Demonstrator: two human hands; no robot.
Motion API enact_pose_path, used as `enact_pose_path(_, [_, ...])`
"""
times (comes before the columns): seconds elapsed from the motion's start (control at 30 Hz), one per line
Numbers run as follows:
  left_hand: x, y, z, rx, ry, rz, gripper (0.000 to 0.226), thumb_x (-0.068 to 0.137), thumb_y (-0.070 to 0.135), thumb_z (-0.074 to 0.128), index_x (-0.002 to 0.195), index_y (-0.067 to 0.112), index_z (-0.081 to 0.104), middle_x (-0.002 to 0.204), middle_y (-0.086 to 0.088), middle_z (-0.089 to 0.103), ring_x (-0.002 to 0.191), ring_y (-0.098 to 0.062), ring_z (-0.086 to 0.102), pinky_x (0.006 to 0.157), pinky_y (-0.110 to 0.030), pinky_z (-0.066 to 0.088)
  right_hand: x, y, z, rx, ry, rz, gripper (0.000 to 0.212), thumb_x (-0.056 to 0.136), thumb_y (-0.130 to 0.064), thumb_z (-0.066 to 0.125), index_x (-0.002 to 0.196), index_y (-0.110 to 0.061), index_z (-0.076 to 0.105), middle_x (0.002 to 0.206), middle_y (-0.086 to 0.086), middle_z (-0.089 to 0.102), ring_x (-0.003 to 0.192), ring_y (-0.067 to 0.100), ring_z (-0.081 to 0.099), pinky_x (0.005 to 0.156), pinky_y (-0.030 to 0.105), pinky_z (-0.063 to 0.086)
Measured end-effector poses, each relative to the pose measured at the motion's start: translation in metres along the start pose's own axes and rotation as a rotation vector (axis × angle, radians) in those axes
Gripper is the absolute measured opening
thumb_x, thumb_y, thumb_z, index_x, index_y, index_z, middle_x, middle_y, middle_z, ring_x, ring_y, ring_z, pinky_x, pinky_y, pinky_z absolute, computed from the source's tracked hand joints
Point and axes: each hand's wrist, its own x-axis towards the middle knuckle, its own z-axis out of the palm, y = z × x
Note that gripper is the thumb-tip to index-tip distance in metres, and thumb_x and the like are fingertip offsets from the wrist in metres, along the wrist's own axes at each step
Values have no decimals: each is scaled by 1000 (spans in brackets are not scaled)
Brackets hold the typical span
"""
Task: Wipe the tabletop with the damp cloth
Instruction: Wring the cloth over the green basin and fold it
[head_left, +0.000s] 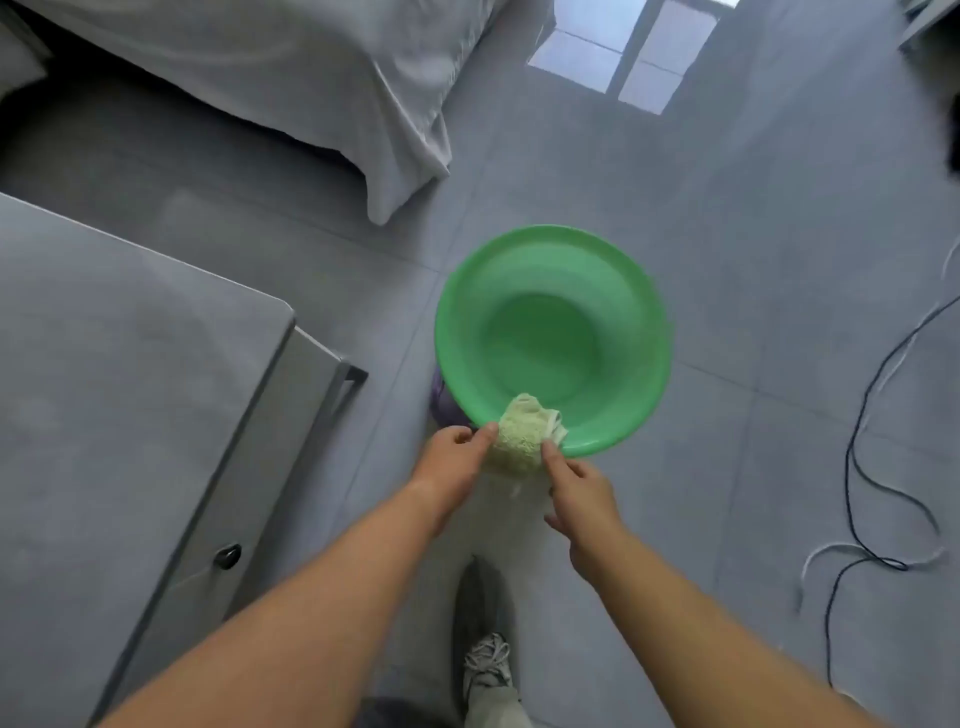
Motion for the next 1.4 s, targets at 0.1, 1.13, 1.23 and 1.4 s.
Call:
enact_pose_path(0.1, [16,-8,10,-139,-22,-98,34,90,45,65,97,12,69,104,-4,69,98,-20,60,87,-39,53,12,2,12,117,-1,33,31,92,-47,66,83,-18,64,117,17,62,116,39,56,100,62,46])
enact_pose_path(1.13, [-158,25,-287,-940,169,258,43,102,45,31,124,26,64,122,-7,68,115,-25,62,87,-43,54,-178,-142,272,-641,-673,-726,73,92,-32,69,152,-39,28,139,-5,51,123,13,56,105,37,47])
enact_pose_path(1.23, [-156,10,-337,-976,191,290,43,101,49,32,124,30,63,124,-3,67,112,-22,63,82,-42,54,-187,-137,332,-907,-682,-883,81,88,-45,70,155,-41,23,141,-8,39,125,10,46,102,31,43])
enact_pose_path(1.4, [-138,-14,-426,-922,208,323,43,102,54,29,128,37,58,129,7,63,118,-20,60,84,-44,56,-190,-129,431,-1173,-710,-1023,80,86,-51,69,149,-51,19,148,-11,26,128,15,42,98,40,50])
